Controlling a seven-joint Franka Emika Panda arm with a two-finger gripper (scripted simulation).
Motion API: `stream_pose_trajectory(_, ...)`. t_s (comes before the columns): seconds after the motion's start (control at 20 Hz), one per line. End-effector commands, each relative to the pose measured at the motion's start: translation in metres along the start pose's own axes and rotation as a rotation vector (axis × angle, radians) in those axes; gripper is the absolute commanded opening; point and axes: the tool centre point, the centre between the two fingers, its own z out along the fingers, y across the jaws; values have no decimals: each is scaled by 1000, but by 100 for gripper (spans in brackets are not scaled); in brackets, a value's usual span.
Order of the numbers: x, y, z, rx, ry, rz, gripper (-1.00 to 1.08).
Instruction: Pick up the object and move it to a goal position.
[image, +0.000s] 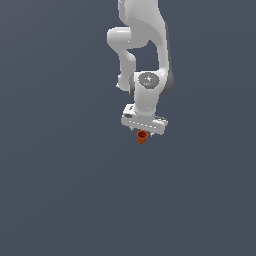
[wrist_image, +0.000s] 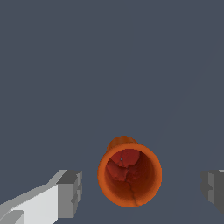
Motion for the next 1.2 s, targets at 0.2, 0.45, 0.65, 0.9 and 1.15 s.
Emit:
stream_pose_trajectory(0.2,-9,-4,4,0,7,21,100)
stream_pose_trajectory(0.45,-8,-4,6,0,6,19,100)
stream_pose_trajectory(0.65,-9,-4,18,0,6,20,100)
stream_pose_trajectory(0.9,-9,-4,41,0,7,21,100)
stream_pose_trajectory(1.15,-9,-4,53,0,7,21,100)
